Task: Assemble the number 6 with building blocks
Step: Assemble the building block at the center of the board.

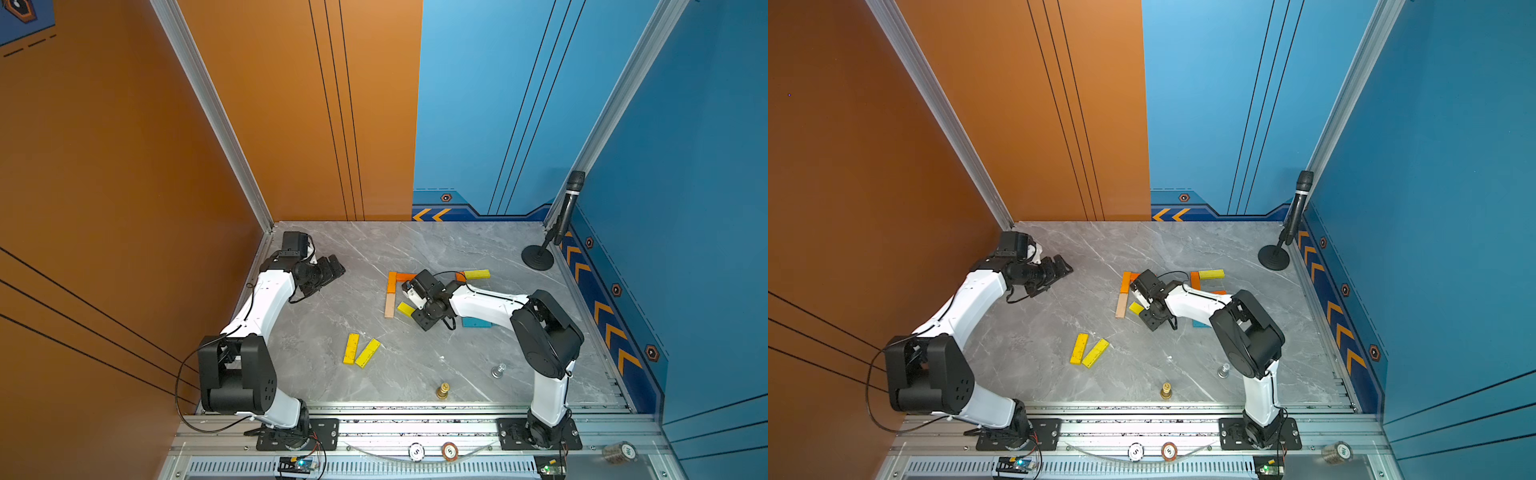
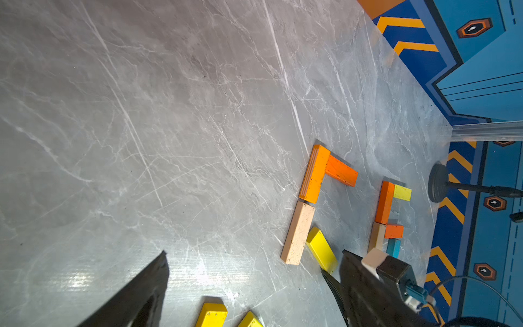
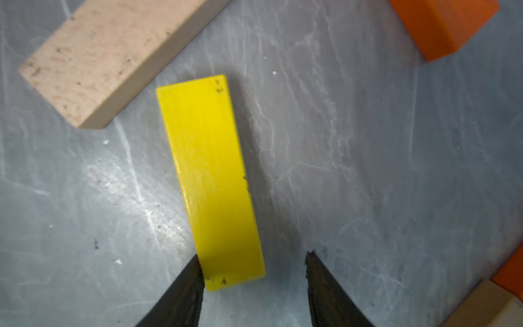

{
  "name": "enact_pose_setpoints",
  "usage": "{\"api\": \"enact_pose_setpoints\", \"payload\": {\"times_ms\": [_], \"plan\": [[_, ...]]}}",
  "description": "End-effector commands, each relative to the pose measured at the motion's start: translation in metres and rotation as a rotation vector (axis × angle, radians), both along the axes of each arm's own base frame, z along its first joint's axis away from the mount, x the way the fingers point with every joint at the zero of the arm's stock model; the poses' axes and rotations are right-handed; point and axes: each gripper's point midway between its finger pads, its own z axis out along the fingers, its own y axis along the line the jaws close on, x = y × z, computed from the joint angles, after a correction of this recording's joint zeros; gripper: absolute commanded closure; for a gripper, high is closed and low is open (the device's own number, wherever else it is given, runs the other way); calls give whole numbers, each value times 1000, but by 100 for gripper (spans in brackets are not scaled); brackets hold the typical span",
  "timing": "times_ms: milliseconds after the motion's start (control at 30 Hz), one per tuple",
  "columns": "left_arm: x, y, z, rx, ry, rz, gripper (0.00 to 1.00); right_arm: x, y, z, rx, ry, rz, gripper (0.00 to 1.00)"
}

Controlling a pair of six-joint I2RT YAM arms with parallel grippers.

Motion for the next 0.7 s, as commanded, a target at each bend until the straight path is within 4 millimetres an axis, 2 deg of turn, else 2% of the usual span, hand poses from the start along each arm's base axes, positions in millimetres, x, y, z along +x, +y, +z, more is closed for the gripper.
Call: {"api": "enact_pose_setpoints", "payload": {"times_ms": [0,33,267,433,467,600,667], "plan": [[-5,-6,-8,-19,25,-16,6,11,-4,10,-3,-36,-51,43],[-5,-6,-8,-20,26,-16,6,19,-13,10,1,-35,-82,43],[-6,-6,-8,-19,26,-17,6,23,-14,17,26,-37,-176,43],[-6,-7,-7,-28,25,-18,6,19,-25,30,72,-48,-427,41],[-6,-8,-7,-29,25,-18,6,10,-17,33,73,-60,-448,41],[-6,-10,-4,-40,19,-24,6,-6,-7,46,83,-104,-582,41],[-6,-12,-4,-44,16,-27,6,-13,5,49,96,-111,-586,40]]}}
